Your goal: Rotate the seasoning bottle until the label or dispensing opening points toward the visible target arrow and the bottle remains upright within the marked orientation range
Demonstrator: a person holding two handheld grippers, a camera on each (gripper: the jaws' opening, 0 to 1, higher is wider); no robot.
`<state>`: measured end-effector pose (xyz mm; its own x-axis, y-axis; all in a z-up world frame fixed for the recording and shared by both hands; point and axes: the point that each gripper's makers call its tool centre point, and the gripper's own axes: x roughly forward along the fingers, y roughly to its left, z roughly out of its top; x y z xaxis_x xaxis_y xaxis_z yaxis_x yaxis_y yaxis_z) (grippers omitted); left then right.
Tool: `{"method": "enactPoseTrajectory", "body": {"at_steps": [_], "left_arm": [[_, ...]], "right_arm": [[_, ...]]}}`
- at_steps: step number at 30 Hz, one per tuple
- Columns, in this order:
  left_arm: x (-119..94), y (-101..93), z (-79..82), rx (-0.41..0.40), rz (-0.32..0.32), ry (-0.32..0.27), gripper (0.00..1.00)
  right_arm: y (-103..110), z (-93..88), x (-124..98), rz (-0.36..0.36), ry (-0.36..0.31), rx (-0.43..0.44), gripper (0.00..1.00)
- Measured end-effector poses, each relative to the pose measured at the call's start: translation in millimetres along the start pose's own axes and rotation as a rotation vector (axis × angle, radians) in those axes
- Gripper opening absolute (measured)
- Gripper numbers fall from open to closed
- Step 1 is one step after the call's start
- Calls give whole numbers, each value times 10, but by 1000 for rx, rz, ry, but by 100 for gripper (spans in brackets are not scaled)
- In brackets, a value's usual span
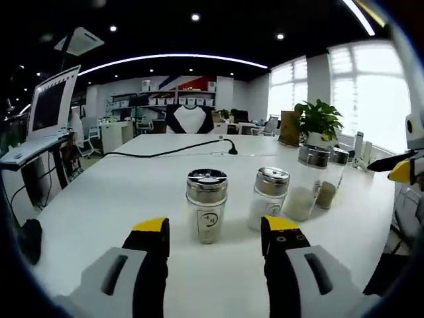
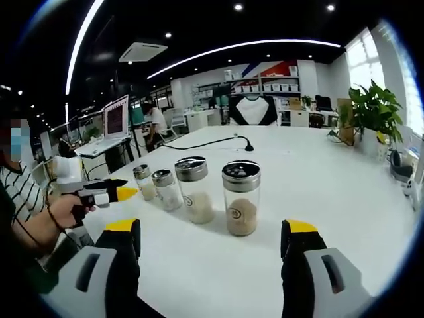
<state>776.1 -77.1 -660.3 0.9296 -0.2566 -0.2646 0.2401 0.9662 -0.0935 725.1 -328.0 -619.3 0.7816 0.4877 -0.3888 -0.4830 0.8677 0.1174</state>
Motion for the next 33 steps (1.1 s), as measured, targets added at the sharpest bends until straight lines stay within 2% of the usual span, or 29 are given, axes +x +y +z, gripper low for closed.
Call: {"method": "enactPoseTrajectory", "body": {"at_steps": [6,12,22,26,33], "left_arm": [[-180,-28,-38,-41,28,-27,61],[-384,-165,45,-33,20,-109,66],[-796,-485,242,5,-19,-182,89],[-905,-519,283,-9,-10,-191,99],[-1072,-518,275,-46,-5,-177,100]], "right_arm": [[-2,-38,-20,0,-1,1,89],[-40,-73,-67,-19,-36,-2,89],[-32,-210,-235,-48,-71,18,89],[-36,-248,-314,-65,-69,15,89],[-39,-252,-473,-92,-80,19,89]]}}
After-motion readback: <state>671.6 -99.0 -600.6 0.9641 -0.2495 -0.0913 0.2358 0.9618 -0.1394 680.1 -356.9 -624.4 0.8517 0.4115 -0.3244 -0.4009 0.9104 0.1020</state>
